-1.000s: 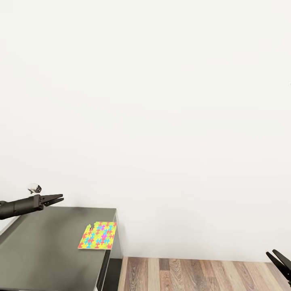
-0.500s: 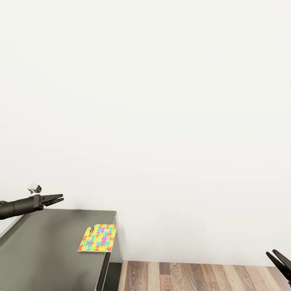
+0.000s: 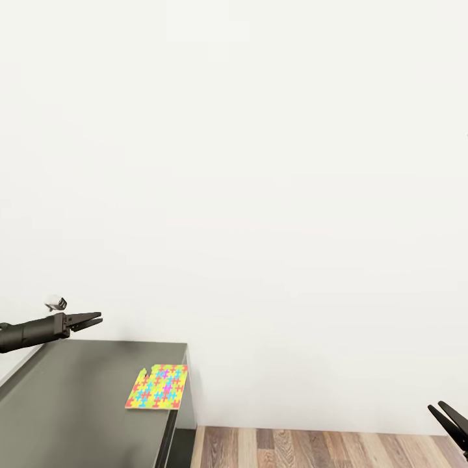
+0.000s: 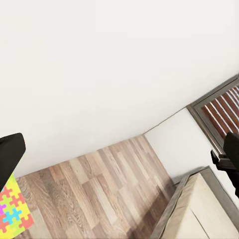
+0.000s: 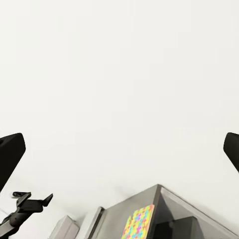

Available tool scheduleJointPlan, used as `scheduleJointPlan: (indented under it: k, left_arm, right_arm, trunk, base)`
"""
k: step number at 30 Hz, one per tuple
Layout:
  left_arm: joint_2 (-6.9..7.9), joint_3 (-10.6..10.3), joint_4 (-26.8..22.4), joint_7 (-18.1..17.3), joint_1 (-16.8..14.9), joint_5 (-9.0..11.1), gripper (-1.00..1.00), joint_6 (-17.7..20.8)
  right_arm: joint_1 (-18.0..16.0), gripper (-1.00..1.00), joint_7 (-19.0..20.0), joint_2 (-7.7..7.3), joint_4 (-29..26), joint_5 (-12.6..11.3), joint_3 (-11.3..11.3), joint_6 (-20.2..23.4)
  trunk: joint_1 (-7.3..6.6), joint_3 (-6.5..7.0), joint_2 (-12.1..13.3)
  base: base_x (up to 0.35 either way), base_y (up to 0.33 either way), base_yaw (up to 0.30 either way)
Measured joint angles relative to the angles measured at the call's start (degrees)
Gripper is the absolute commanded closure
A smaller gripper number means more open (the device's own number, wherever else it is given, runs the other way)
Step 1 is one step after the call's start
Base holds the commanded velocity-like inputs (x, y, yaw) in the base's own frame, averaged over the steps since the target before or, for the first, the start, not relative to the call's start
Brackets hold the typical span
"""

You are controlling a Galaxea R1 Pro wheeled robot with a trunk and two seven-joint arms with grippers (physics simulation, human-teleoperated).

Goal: Put all the toys in the child's room - the three board games (two on the bed and one on the table), the two jigsaw puzzles on the table, and the tennis ball on the table - inside the toy box on the table in the child's room.

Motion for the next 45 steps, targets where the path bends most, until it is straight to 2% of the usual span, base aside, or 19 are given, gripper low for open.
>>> scheduleJointPlan:
  k: [9,21,30,45]
  left_arm:
    - [-0.12,-0.03,0.0,0.0,0.0,-0.02,-1.0,0.0]
    - [-0.6,-0.01,0.0,0.0,0.0,-0.09,-1.0,0.0]
    - [-0.61,-0.02,0.0,0.0,0.0,-0.11,-1.0,0.0]
    - [-0.62,-0.03,0.0,0.0,0.0,-0.11,-1.0,0.0]
  right_arm:
    - [0.0,-1.0,-0.07,-0.02,0.15,0.0,0.0,0.0]
    - [0.0,-1.0,-0.62,0.06,0.19,0.16,-0.08,0.0]
    - [-0.05,-1.0,-2.93,-0.01,-0.04,4.68,0.82,0.15]
    - [-0.09,-1.0,-3.48,-0.19,-0.41,5.59,1.03,0.71]
  trunk:
    - [0.0,0.77,0.0]
    - [0.0,0.92,0.01]
    - [0.0,0.93,0.01]
    - [0.0,0.93,0.01]
  base:
    - [0.0,0.0,0.0]
    - [0.0,0.0,0.0]
    - [0.0,0.0,0.0]
    - [0.0,0.0,0.0]
